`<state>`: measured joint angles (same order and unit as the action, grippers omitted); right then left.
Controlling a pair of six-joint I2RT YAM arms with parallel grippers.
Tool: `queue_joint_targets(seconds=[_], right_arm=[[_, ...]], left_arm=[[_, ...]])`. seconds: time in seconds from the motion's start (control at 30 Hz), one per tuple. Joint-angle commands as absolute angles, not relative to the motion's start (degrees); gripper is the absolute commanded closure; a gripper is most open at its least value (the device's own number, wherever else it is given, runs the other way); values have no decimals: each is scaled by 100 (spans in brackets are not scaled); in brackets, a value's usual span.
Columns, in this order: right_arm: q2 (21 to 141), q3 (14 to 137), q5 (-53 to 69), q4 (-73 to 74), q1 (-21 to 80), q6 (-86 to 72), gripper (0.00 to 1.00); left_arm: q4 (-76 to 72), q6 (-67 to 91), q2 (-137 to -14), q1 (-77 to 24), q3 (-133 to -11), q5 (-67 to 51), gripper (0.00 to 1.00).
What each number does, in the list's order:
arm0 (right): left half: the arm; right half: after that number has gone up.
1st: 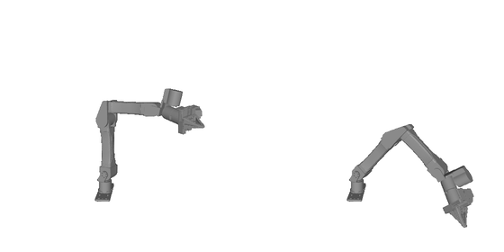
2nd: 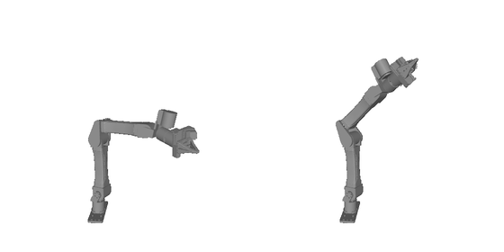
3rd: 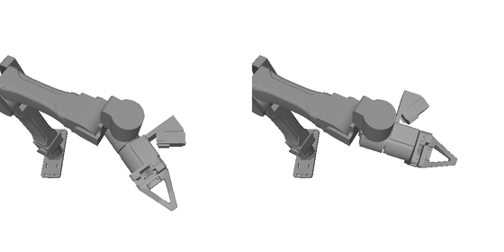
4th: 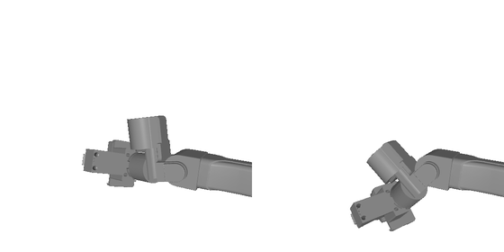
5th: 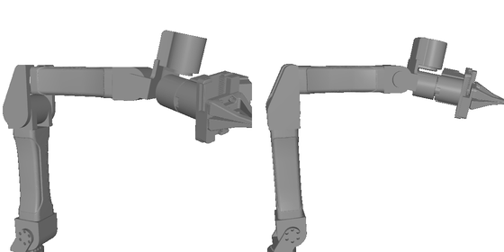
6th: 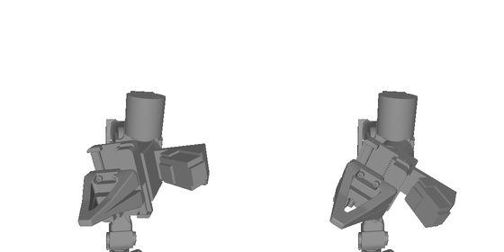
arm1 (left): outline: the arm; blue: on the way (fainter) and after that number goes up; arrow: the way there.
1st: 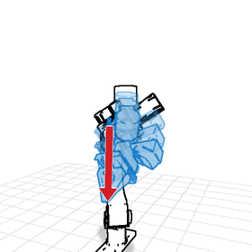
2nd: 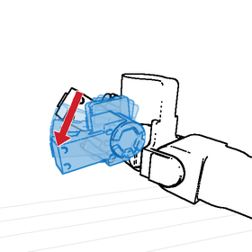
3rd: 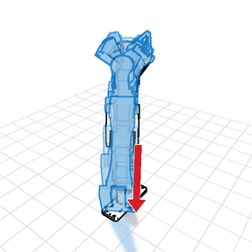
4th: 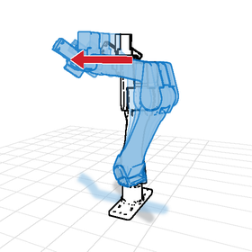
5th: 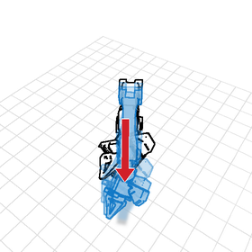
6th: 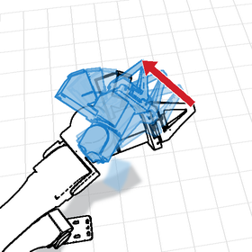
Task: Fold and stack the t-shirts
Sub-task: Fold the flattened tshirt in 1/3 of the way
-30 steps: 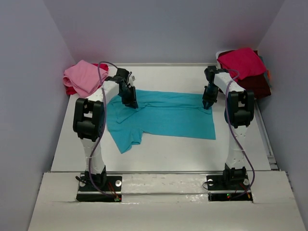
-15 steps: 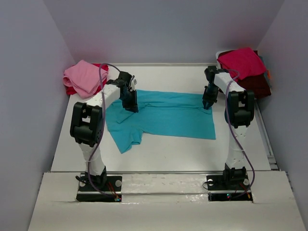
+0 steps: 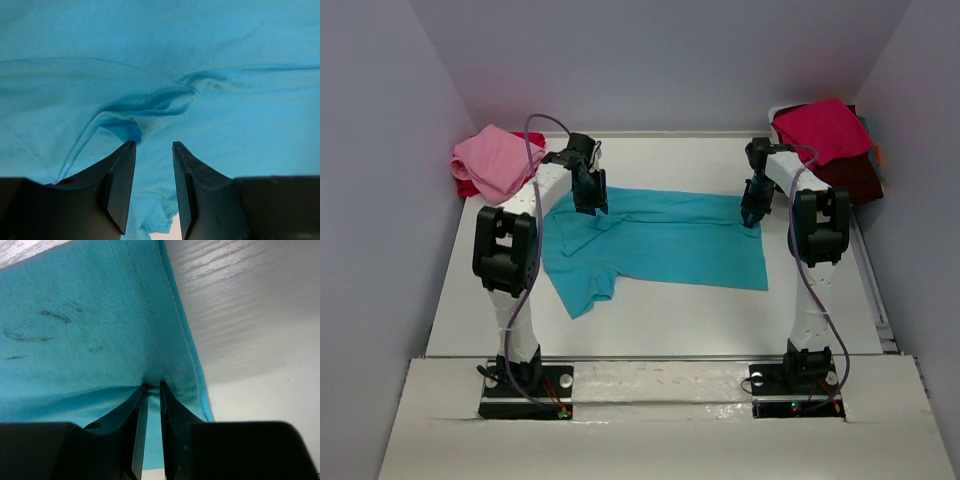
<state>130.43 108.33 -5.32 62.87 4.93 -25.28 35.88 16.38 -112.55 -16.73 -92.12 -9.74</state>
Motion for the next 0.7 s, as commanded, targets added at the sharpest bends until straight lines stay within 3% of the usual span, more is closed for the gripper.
queue_joint_targets(seconds=[0.0, 0.27, 0.67], right_arm=[[12867, 10714, -580, 6284, 475, -2531, 79], [12867, 10661, -589, 6267, 475, -2531, 79], [12893, 10714, -598, 6284, 475, -2540, 79]], left_arm=[[3718, 1582, -11434, -1670, -9457, -905, 55], [3656, 1573, -11452, -1670, -9325, -923, 58], [3639, 1529, -11391, -1670, -9211, -1090, 74]])
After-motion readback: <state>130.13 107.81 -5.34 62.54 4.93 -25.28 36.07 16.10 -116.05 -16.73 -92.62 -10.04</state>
